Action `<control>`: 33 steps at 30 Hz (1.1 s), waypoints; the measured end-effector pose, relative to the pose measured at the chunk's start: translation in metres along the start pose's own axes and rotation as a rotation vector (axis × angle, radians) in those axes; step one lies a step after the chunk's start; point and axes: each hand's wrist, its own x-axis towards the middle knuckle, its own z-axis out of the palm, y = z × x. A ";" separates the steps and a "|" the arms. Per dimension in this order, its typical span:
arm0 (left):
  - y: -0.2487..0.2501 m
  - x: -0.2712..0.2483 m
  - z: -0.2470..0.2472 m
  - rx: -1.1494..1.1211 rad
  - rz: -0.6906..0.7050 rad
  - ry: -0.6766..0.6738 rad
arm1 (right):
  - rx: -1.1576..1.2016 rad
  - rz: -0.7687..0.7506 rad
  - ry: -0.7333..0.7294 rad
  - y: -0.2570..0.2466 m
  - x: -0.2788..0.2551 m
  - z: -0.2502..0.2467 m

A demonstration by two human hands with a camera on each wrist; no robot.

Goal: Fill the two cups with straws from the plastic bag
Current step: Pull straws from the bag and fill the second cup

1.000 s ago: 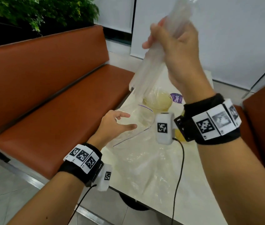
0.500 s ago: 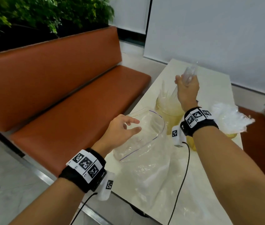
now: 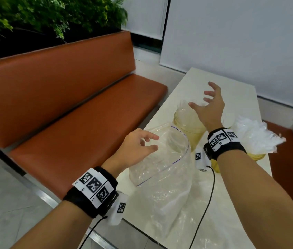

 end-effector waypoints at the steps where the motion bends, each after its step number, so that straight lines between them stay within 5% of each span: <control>1: 0.001 0.001 0.000 0.001 0.009 -0.008 | -0.060 -0.056 -0.036 0.002 -0.001 0.001; 6: 0.000 0.004 -0.002 -0.051 -0.006 -0.006 | -0.560 -0.153 -0.292 0.009 -0.009 0.004; 10: 0.000 0.007 -0.001 -0.089 -0.029 0.057 | -0.330 -0.387 -0.181 -0.054 -0.024 -0.014; 14: 0.000 0.005 0.005 -0.147 -0.018 0.120 | -0.107 -0.191 -0.578 -0.114 -0.076 -0.019; 18: 0.005 0.002 0.008 -0.177 0.048 0.150 | -0.592 -0.204 -0.943 -0.108 -0.112 -0.011; 22: 0.012 -0.002 0.013 -0.214 0.044 0.139 | -0.612 -0.104 -1.166 -0.095 -0.134 -0.008; 29: 0.017 -0.003 0.017 -0.251 0.025 0.141 | -0.417 0.003 -1.244 -0.081 -0.149 -0.006; 33: 0.012 -0.003 0.018 -0.223 0.036 0.165 | -0.323 -0.072 -1.173 -0.073 -0.149 -0.008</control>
